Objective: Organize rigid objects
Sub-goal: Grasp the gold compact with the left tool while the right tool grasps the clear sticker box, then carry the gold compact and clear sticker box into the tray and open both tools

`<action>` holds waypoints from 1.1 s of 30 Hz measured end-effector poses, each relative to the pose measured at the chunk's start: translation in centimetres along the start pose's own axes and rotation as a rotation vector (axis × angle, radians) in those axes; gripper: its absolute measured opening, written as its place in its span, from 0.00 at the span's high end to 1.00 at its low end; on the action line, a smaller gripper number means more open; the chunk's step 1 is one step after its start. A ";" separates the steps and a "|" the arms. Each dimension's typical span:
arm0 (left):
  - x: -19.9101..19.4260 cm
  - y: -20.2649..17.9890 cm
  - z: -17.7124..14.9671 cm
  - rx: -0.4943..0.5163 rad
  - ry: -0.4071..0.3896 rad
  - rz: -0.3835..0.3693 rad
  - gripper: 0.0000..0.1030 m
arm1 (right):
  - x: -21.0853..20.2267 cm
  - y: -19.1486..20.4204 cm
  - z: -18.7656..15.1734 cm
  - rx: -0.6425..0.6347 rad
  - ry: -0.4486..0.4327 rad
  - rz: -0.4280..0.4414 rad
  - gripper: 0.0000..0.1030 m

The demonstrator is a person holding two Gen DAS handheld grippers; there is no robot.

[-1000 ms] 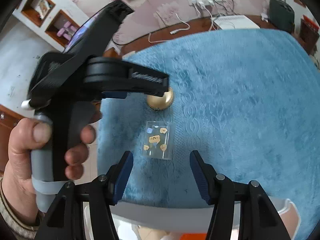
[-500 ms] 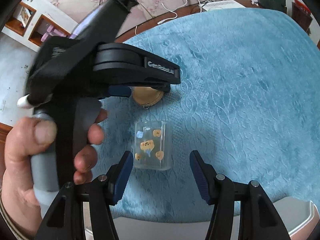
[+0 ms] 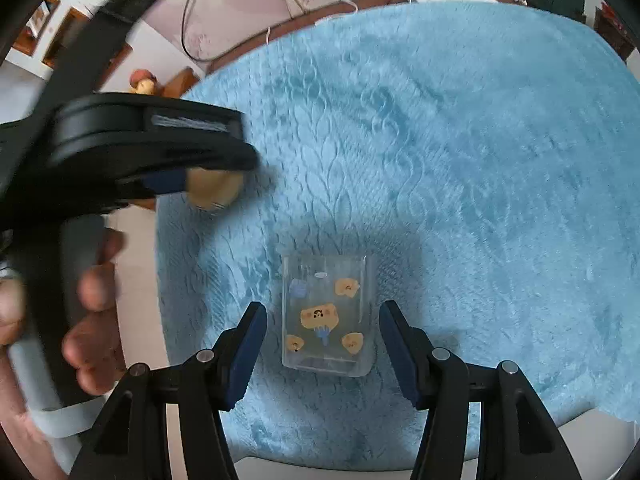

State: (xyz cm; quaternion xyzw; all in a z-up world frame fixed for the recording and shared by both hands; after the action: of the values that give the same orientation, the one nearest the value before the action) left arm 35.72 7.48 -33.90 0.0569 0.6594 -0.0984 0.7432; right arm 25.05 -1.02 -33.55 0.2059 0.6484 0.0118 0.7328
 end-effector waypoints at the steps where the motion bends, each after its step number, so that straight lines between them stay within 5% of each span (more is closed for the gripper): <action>1: -0.2 0.4 -0.1 -0.007 -0.005 0.000 0.43 | 0.3 0.0 -0.1 -0.003 0.011 -0.018 0.44; 10: -2.3 1.8 -1.6 -0.034 -0.042 -0.018 0.43 | 1.7 0.6 -0.7 -0.062 0.061 -0.151 0.51; 16: -5.9 1.3 -3.5 -0.014 -0.078 -0.020 0.43 | -0.4 0.1 -1.1 -0.043 0.042 -0.062 0.51; 24: -13.1 -1.1 -7.2 0.040 -0.167 -0.007 0.43 | -8.7 -1.2 -2.0 -0.094 -0.066 0.041 0.51; 33: -18.3 -5.5 -15.2 0.081 -0.224 0.028 0.43 | -16.2 -3.2 -3.9 -0.256 -0.161 0.066 0.51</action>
State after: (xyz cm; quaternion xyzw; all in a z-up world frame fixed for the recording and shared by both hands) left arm 17.76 6.68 -17.35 0.0848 0.5670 -0.1200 0.8105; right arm 17.93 -7.43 -19.50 0.1324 0.5734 0.1020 0.8020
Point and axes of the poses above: each gripper's, at about its wrist camera, not at the fingertips, and x roughly the way its jaws point, y to its left, z to its top, the point moved 9 cm from there along x, roughly the way its jaws point, and after that the axes turned 10 degrees about x, right-handed, at the moved point
